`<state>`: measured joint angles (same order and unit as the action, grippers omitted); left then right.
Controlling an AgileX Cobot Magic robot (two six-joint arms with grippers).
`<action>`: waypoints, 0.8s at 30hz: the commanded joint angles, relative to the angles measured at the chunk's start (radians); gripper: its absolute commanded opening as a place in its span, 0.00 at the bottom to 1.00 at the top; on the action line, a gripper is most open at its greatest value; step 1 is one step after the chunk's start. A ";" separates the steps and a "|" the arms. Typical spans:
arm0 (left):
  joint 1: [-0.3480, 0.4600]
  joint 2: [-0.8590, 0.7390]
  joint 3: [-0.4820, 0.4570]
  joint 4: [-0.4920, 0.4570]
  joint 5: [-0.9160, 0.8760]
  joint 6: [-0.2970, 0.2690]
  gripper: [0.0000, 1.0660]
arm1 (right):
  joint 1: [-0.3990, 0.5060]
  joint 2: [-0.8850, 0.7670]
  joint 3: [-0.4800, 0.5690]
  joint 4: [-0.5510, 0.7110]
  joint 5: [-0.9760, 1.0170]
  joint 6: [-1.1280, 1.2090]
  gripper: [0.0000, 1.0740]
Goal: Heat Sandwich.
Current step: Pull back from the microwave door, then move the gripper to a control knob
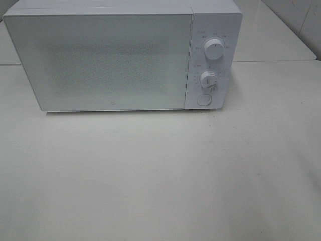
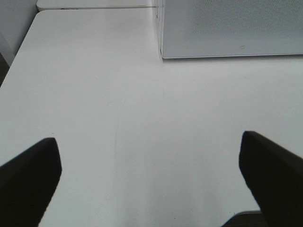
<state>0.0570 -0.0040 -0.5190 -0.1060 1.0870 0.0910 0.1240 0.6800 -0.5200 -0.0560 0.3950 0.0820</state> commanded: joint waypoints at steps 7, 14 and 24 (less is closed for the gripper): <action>-0.006 -0.024 0.001 -0.003 -0.015 -0.003 0.92 | -0.006 0.128 -0.007 0.000 -0.163 -0.006 0.71; -0.006 -0.024 0.001 -0.003 -0.015 -0.003 0.92 | -0.006 0.238 0.011 -0.028 -0.365 -0.006 0.71; -0.006 -0.024 0.001 -0.003 -0.015 -0.003 0.92 | -0.005 0.376 0.104 -0.007 -0.738 -0.050 0.71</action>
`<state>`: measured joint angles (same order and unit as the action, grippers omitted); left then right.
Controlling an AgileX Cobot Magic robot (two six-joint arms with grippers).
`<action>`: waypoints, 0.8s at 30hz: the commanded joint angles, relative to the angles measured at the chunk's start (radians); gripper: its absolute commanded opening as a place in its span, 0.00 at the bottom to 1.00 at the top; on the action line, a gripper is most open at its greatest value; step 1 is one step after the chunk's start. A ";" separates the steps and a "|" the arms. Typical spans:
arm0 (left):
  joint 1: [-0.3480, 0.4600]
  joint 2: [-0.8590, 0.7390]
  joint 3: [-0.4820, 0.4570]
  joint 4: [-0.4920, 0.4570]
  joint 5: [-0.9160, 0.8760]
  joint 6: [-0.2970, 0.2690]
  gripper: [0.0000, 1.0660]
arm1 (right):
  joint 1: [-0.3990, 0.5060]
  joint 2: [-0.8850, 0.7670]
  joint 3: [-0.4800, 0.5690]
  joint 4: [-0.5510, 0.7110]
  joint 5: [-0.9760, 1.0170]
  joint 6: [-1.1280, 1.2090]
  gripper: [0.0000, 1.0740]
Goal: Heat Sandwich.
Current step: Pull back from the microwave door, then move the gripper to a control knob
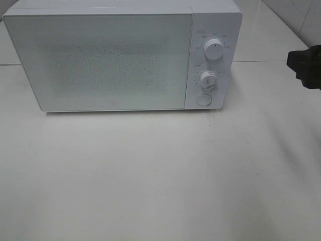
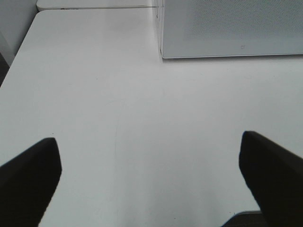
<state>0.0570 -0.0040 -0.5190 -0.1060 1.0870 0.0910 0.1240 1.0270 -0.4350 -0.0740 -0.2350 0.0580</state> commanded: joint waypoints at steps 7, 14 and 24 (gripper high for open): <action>-0.006 -0.024 0.001 -0.003 -0.015 -0.003 0.92 | 0.000 0.148 0.060 0.172 -0.295 -0.166 0.71; -0.006 -0.024 0.001 -0.003 -0.015 -0.003 0.92 | 0.163 0.262 0.074 0.419 -0.441 -0.353 0.71; -0.006 -0.024 0.001 -0.003 -0.015 -0.003 0.92 | 0.341 0.445 0.074 0.577 -0.712 -0.397 0.71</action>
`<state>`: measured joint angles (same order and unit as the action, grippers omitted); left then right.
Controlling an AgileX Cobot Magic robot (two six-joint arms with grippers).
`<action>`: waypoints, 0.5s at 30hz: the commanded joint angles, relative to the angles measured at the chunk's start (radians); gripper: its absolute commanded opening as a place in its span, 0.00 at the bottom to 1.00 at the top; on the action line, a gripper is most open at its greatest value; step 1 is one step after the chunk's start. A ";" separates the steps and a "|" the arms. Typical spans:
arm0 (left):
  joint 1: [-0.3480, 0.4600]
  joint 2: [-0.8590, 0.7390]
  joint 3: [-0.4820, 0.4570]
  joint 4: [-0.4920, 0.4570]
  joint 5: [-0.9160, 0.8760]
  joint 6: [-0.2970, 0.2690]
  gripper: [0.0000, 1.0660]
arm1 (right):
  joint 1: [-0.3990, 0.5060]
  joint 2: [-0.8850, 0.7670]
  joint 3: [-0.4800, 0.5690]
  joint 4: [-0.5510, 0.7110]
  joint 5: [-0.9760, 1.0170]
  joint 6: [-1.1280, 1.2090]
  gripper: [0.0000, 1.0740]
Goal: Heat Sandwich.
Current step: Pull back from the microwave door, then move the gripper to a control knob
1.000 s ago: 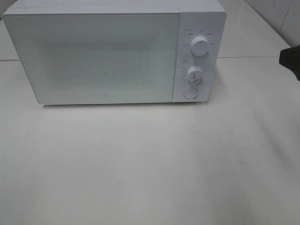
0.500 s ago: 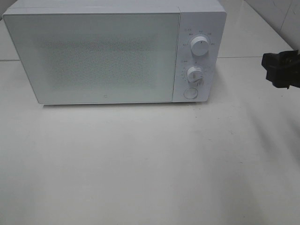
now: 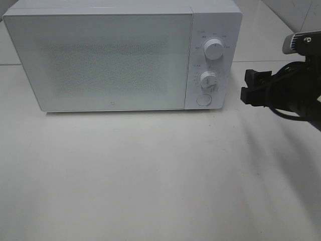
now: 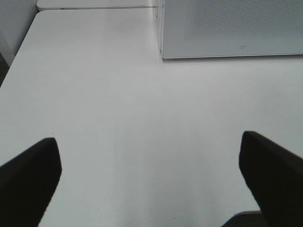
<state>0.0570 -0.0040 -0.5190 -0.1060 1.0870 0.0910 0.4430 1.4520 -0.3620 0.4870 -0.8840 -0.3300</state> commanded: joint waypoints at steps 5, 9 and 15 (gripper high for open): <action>-0.006 -0.024 0.001 -0.003 -0.015 -0.003 0.92 | 0.116 0.132 -0.024 0.076 -0.169 0.006 0.71; -0.006 -0.024 0.001 -0.003 -0.015 -0.003 0.92 | 0.160 0.205 -0.071 0.119 -0.200 0.005 0.71; -0.006 -0.024 0.001 -0.003 -0.015 -0.003 0.92 | 0.176 0.284 -0.129 0.123 -0.204 0.009 0.71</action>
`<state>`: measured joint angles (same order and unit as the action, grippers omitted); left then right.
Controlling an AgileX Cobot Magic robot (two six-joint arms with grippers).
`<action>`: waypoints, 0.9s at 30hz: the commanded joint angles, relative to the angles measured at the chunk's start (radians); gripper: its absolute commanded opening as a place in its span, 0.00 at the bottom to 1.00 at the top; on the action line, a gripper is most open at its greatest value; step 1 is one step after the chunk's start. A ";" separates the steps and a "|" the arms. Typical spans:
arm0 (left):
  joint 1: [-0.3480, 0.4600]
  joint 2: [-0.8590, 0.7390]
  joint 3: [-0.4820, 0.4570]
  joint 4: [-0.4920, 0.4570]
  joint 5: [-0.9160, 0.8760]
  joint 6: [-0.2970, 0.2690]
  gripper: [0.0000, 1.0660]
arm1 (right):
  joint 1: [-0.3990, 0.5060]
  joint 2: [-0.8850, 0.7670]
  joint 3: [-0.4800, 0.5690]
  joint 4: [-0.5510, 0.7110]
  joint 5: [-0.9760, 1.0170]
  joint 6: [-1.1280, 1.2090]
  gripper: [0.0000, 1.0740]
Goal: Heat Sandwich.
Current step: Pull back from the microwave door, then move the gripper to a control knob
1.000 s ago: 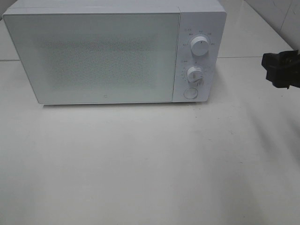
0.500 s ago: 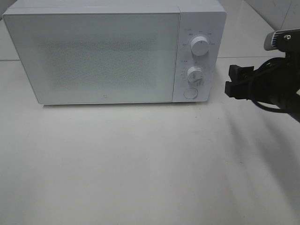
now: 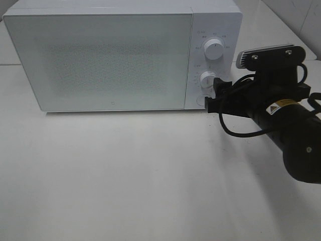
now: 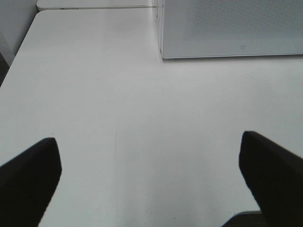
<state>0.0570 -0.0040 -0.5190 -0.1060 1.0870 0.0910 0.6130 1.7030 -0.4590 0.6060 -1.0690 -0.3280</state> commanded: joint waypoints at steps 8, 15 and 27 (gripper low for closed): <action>-0.006 -0.024 0.001 -0.003 -0.015 -0.003 0.92 | 0.006 0.153 -0.112 0.016 -0.057 0.062 0.71; -0.006 -0.024 0.001 -0.003 -0.015 -0.003 0.92 | 0.006 0.212 -0.167 0.016 -0.059 0.064 0.71; -0.006 -0.024 0.001 -0.003 -0.015 -0.003 0.92 | 0.003 0.313 -0.286 0.019 -0.047 0.064 0.71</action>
<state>0.0570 -0.0050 -0.5190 -0.1060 1.0870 0.0910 0.6150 2.0070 -0.7250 0.6270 -1.1170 -0.2740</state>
